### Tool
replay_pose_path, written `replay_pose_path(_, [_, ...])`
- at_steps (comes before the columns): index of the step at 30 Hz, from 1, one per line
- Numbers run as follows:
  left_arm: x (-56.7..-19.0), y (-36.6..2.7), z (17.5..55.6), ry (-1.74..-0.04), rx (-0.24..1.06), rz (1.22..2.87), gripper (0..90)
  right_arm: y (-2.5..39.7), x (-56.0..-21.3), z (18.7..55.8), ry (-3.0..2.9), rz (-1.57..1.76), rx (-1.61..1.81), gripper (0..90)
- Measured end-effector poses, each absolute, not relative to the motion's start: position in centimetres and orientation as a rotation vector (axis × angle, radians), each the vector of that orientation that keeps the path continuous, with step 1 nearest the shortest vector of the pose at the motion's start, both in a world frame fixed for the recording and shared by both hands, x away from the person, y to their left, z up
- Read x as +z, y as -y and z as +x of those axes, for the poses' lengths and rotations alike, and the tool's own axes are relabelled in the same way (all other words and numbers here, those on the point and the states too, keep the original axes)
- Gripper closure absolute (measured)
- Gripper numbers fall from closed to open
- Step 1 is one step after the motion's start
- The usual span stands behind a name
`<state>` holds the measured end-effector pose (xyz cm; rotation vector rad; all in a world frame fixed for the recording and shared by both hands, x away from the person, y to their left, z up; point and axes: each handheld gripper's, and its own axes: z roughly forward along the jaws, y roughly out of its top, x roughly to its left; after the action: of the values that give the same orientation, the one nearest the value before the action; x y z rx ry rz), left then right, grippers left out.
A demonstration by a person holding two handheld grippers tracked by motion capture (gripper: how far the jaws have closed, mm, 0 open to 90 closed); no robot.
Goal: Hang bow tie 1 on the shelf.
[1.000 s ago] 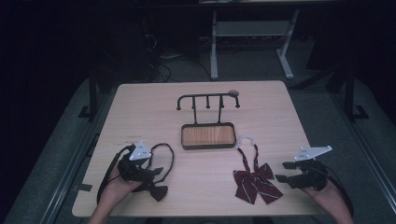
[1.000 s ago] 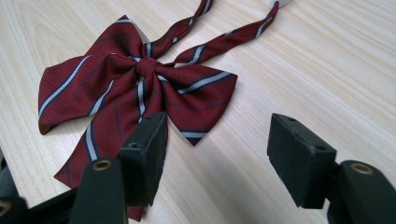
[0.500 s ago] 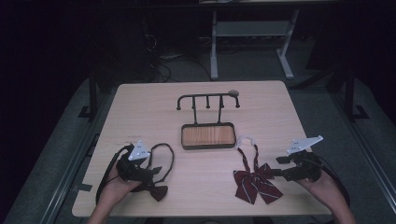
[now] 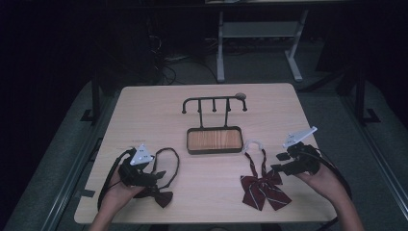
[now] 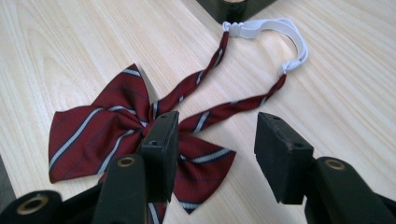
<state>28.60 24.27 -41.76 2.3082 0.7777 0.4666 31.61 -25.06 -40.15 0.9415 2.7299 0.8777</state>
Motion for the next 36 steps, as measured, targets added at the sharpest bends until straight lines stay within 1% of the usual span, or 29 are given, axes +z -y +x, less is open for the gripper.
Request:
replay_pose_path(22, [-41.6,-24.2,28.9,-0.769,0.465,2.301,30.9,22.7,-39.5,34.8,-2.782,0.937,0.843,50.5])
replay_pose_path(36, [-41.6,-24.3,28.9,-0.763,0.479,2.300,30.0,21.9,-40.8,36.9,-2.810,0.979,0.776,51.1])
